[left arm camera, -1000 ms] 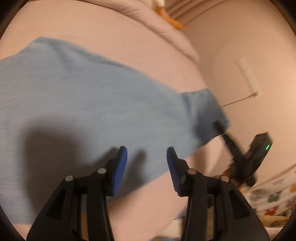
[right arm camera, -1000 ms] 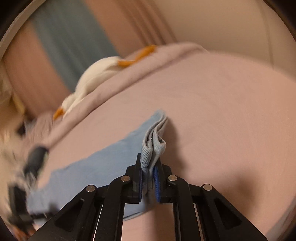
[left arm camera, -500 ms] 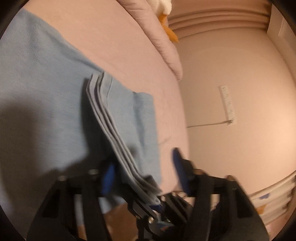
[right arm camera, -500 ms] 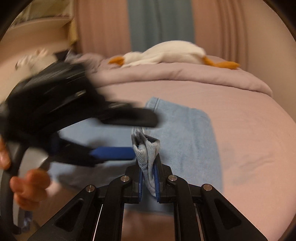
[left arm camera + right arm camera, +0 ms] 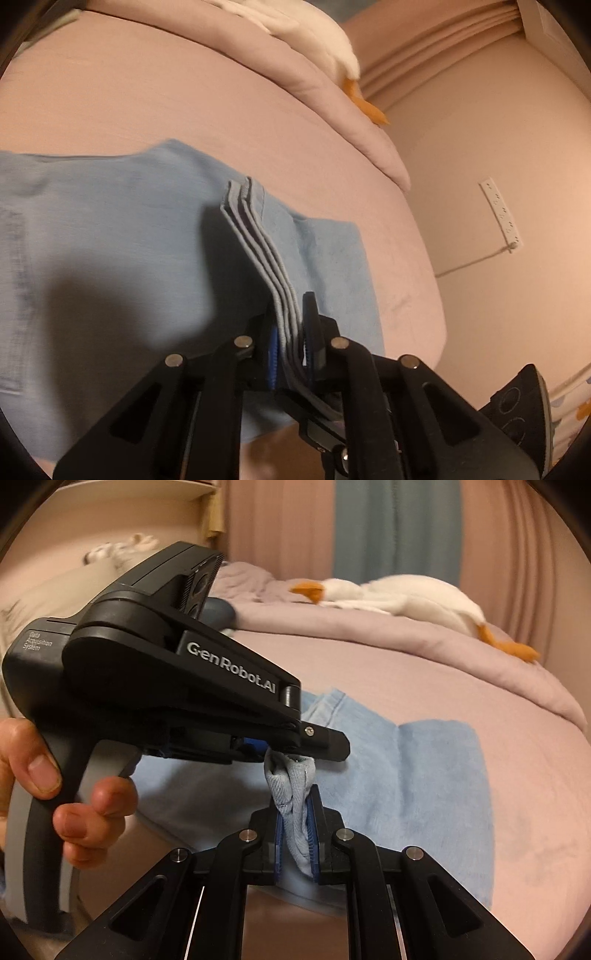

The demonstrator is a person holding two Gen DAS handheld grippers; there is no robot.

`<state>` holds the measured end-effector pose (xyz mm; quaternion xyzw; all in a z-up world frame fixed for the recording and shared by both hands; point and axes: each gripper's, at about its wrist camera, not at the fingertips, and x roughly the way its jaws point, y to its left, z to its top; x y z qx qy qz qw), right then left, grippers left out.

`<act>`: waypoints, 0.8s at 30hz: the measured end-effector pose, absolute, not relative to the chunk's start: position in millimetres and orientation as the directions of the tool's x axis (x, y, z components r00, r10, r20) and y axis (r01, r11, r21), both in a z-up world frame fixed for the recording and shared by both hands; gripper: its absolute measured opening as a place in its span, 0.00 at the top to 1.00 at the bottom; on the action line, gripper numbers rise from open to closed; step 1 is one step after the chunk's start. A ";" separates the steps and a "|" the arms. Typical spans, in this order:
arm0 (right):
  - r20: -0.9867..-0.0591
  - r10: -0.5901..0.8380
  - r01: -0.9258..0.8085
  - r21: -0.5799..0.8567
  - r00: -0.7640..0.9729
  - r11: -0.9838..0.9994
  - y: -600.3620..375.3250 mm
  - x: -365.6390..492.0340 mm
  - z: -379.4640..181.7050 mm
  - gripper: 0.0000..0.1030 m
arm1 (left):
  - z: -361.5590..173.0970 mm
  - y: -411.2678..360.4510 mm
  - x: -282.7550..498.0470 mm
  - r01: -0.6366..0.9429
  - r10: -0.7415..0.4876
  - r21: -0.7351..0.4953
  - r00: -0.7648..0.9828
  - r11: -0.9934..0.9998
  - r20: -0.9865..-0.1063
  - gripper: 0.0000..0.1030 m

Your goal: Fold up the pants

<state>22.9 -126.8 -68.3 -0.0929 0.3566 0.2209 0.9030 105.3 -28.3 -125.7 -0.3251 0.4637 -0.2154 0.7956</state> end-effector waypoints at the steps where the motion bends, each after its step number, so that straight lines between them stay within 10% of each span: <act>1: -0.686 0.348 -0.483 -0.006 0.639 0.875 -119.2 23.7 -68.8 0.88 | -129.3 -23.5 105.5 0.026 -0.628 -0.706 0.481 0.708 -0.612 0.93; 9: -0.736 0.362 -0.554 -0.022 0.573 0.832 -85.7 23.5 -92.5 0.88 | -154.9 -4.9 102.2 -0.055 -0.504 -0.588 0.454 0.807 -0.735 0.85; 13: -0.784 0.398 -0.556 0.083 0.476 0.827 -92.8 34.0 -103.1 0.62 | -148.5 5.8 101.1 -0.058 -0.440 -0.530 0.486 0.846 -0.755 0.77; 24: -0.708 0.448 -0.342 0.301 0.545 0.890 -195.5 73.2 -67.7 0.47 | -120.3 -25.4 98.5 0.111 -0.545 -0.568 0.477 0.815 -0.689 0.74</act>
